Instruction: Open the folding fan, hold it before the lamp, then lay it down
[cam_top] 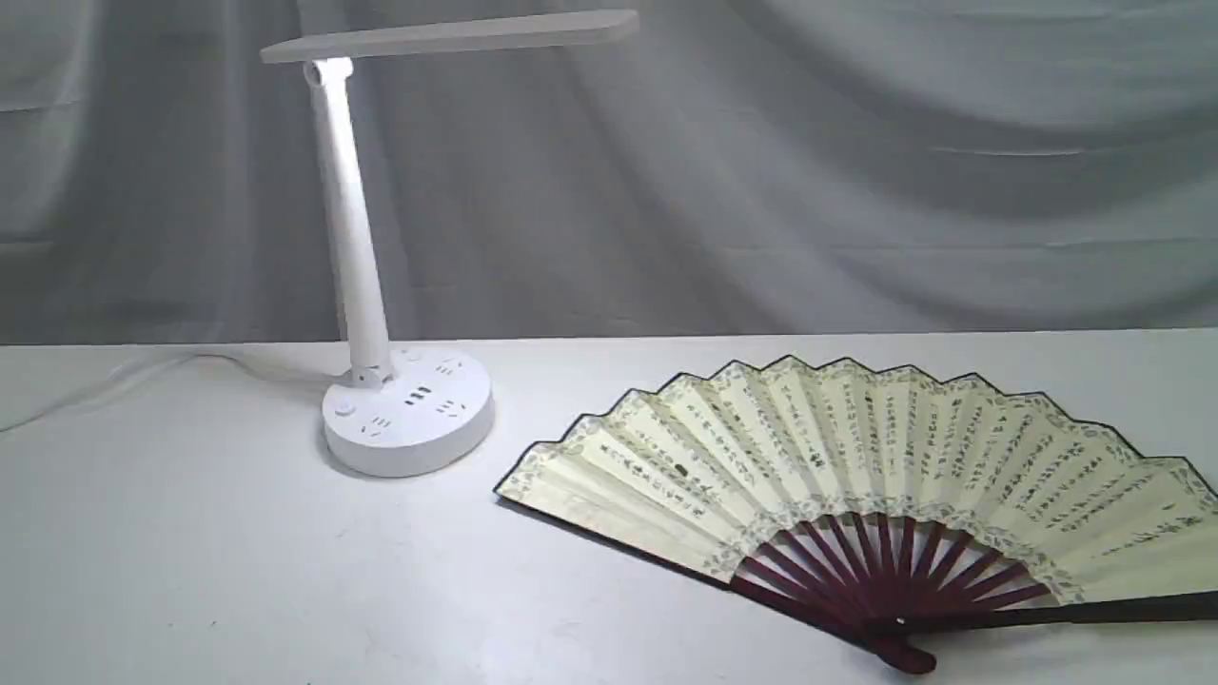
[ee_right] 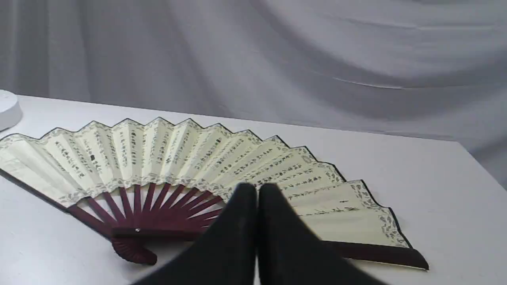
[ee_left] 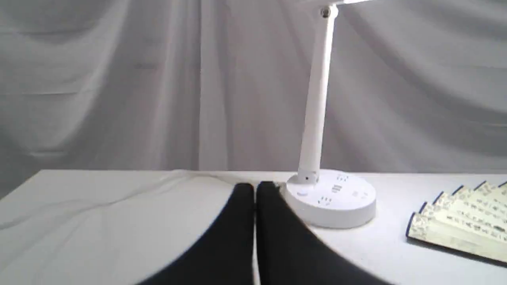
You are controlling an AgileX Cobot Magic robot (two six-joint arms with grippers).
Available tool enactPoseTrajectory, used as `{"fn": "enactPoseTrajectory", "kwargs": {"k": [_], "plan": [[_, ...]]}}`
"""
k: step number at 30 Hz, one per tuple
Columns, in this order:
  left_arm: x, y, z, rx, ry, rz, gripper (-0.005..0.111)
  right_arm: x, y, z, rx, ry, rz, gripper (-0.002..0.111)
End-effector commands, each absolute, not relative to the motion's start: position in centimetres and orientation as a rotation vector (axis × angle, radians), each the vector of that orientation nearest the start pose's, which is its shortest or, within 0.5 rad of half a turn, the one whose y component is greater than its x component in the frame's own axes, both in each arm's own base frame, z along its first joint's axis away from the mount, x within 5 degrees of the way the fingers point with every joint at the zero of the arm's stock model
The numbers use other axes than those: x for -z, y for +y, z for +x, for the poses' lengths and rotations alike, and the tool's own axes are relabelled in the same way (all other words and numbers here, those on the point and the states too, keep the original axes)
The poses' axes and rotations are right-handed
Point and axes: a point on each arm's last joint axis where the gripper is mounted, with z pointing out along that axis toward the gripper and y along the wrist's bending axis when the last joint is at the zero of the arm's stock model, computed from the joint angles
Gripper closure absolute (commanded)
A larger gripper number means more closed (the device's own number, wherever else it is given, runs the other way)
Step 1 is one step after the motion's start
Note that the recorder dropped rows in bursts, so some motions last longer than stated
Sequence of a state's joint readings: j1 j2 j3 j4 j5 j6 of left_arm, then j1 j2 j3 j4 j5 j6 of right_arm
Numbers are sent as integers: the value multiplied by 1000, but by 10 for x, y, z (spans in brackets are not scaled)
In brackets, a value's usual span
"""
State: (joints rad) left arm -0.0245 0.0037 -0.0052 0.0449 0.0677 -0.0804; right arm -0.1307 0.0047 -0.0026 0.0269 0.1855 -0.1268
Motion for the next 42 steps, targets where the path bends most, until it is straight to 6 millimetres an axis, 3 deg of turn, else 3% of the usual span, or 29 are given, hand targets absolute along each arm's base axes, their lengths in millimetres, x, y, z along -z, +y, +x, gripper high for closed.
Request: {"fn": "enactPoseTrajectory", "kwargs": {"k": [1,42], "plan": [[-201,-1,56,37,1616,-13,107,-198,-7,56,161,1656,28,108],[-199,-1,56,42,1641,-18,107,-198,-7,56,157,1654,31,108]]}}
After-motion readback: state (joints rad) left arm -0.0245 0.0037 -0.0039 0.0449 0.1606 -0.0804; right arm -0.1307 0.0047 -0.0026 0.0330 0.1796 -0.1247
